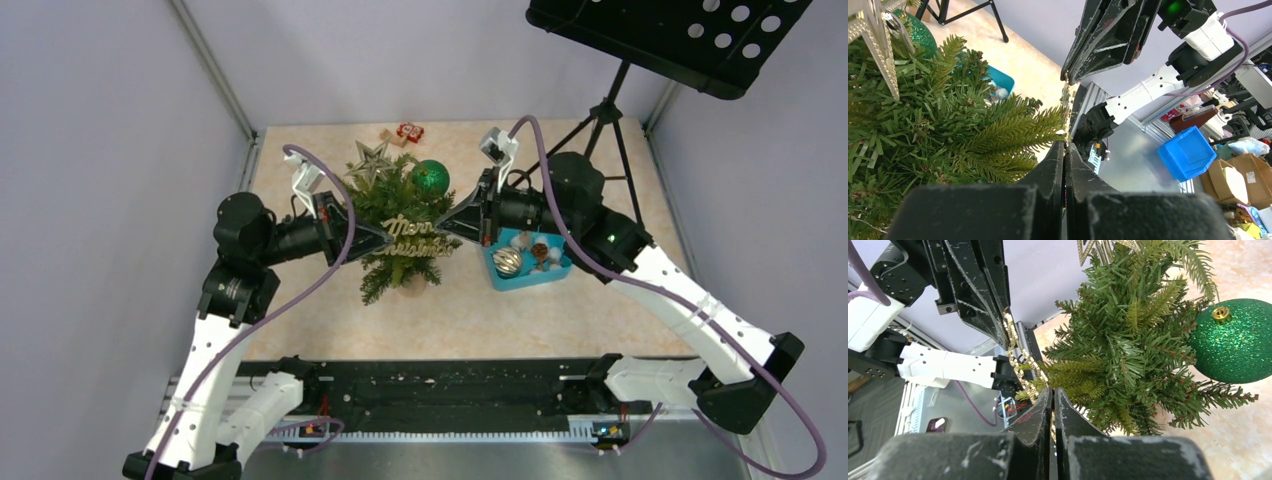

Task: Decorate the small christmas tree

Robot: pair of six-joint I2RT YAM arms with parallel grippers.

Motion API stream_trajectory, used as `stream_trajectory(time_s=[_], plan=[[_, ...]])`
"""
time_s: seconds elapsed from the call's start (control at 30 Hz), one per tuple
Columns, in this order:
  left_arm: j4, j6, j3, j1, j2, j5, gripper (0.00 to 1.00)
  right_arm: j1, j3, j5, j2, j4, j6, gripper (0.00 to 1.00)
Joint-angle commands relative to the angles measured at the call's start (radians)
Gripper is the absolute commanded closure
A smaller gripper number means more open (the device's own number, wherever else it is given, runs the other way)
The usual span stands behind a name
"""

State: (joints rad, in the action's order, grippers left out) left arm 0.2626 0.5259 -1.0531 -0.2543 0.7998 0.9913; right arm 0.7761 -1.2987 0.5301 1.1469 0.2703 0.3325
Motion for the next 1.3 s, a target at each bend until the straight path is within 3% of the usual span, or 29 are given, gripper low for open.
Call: stream_trajectory(time_s=[0.0,1.27], plan=[[-0.001,0.008,-0.013,0.003,-0.002,0.031,1.00,-0.009,-0.046,-0.073,0.008,-0.067,-0.031,1.00],[0.069,-0.067,0.028,0.024,-0.003,-0.016,1.00,-0.009,0.091,-0.066,0.026,-0.160,-0.008,1.00]])
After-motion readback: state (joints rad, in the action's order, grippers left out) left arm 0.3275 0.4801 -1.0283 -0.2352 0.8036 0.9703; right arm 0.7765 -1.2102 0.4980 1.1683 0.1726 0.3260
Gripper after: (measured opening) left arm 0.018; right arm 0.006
